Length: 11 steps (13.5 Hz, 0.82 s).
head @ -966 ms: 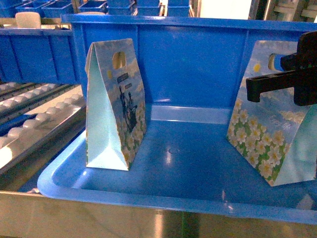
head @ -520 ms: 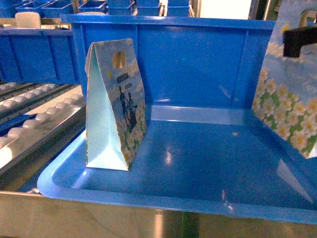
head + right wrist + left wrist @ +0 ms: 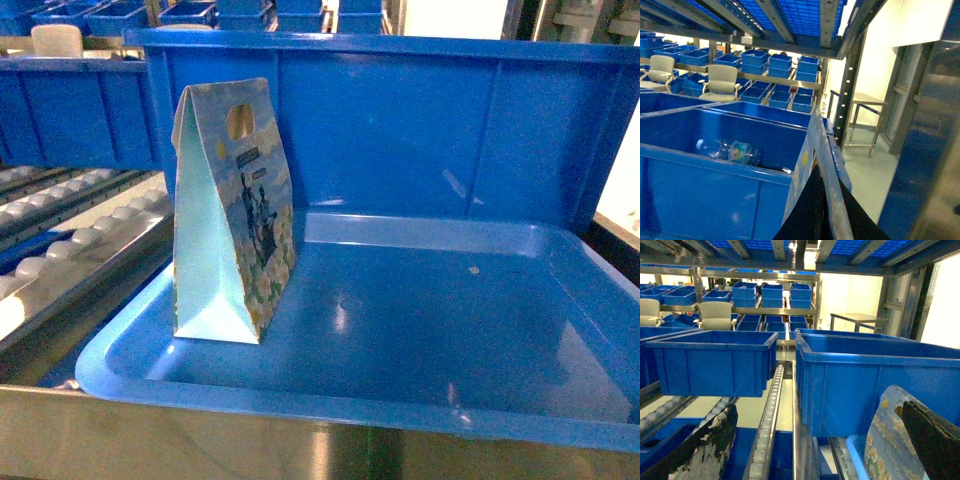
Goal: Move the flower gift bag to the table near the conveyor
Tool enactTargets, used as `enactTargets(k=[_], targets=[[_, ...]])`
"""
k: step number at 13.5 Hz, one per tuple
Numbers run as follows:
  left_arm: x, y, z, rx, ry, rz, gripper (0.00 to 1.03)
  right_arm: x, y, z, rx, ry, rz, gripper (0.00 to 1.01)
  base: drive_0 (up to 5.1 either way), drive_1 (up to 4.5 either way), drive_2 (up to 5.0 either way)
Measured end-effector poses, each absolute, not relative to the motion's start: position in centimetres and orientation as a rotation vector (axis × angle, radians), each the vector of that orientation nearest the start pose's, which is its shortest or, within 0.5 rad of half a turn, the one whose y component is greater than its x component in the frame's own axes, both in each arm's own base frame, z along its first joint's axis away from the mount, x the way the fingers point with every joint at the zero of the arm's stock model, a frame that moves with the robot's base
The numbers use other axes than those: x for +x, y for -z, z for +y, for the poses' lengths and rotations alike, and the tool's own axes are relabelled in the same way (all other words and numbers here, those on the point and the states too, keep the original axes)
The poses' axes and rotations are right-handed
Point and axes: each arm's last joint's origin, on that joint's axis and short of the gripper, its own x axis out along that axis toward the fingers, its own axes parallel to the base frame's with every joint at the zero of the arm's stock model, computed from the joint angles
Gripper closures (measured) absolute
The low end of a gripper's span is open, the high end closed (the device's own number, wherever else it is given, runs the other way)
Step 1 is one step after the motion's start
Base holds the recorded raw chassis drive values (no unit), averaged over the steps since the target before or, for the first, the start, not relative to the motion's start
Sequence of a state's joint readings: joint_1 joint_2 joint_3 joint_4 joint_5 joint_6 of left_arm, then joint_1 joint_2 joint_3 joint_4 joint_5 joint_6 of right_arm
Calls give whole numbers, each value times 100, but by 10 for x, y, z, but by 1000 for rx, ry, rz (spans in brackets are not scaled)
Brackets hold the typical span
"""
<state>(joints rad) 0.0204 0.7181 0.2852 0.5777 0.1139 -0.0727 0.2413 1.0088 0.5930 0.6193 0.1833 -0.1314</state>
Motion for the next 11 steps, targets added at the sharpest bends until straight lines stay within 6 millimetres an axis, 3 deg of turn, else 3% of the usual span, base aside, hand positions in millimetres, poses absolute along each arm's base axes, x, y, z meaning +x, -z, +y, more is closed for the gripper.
enactTargets(k=[3,6,7,11], targets=[[164,-243,0,-63,99,-141,5,196,-301,24,-93,-11,-213,99,0,0,0],[164,-243,0,-63,98,-141,5,188,-294,18,-94,-7,-190,99,0,0,0],[164,-243,0,-63,98,-141,5,166,-285,8,-88,0,-182,99,0,0,0],[164,-243,0,-63,98,-141,5,149,-272,-3,-83,30,-159,99,0,0,0]])
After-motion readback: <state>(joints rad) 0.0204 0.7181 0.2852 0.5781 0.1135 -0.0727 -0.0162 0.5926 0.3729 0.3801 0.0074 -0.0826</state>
